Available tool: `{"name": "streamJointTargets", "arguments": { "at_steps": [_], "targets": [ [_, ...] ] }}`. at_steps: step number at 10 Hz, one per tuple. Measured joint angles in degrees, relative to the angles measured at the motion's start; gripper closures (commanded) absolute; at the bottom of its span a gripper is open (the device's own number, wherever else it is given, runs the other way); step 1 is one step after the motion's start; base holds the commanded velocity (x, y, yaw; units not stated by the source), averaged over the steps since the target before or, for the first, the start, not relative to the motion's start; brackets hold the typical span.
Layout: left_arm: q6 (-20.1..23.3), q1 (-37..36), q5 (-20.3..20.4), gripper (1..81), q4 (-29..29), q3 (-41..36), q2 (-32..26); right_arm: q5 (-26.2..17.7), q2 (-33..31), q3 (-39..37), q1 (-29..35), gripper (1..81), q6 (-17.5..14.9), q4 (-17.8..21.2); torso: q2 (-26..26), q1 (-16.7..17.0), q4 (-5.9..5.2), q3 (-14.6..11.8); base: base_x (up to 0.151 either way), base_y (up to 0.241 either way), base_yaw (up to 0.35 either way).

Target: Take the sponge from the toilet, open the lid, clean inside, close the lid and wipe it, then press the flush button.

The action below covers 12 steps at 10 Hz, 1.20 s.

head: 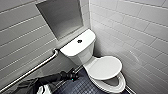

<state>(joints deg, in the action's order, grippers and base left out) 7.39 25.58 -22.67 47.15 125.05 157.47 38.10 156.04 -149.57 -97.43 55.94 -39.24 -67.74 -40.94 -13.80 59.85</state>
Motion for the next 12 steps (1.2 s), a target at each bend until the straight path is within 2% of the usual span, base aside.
{"name": "streamJointTargets", "arguments": {
  "at_steps": [2,3,6,8,9,10,11,12],
  "targets": [
    [3.4,4.1,-5.2,1.0,-2.3,0.3,-2.6,-0.8,1.7,-3.8,0.5,81.1,0.1,0.0,0.0,0.0,0.0,0.0,0.0,0.0,0.0],
    [6.1,7.7,-6.5,1.0,-2.8,0.4,-4.0,-2.8,3.0,-6.5,1.0,81.1,0.1,0.0,0.0,0.0,0.0,0.0,0.0,0.0,0.0],
    [13.7,18.1,-8.2,1.0,-4.3,0.4,-7.9,-14.6,8.6,-9.8,2.1,81.1,0.1,-0.4,0.0,0.0,0.0,0.0,0.0,0.0,0.0],
    [18.5,23.3,-8.7,1.0,-4.7,0.2,-9.1,-16.5,9.9,-9.5,1.9,81.1,-1.0,-0.7,0.0,0.0,0.0,0.0,0.0,0.0,0.0],
    [21.6,26.0,-8.8,1.0,-4.9,0.3,-9.4,-17.6,9.4,-9.5,2.0,81.1,-4.0,-0.3,0.0,0.0,0.0,0.0,0.0,0.0,0.0],
    [24.6,28.6,-8.9,1.0,-5.0,0.3,-9.5,-19.4,9.1,-9.5,2.0,81.1,-9.1,2.0,0.0,0.0,0.0,0.0,0.0,0.0,0.0],
    [27.6,31.0,-8.8,1.0,-5.1,0.3,-9.7,-21.5,8.7,-8.6,2.0,81.1,-16.0,7.1,0.0,0.0,0.0,0.0,0.0,0.0,0.0],
    [30.4,33.0,-8.8,1.0,-5.2,0.3,-9.8,-21.7,8.3,-6.8,2.1,81.1,-21.1,11.9,0.0,0.0,0.02,0.0,0.0,0.0,0.0]
  ]
}}
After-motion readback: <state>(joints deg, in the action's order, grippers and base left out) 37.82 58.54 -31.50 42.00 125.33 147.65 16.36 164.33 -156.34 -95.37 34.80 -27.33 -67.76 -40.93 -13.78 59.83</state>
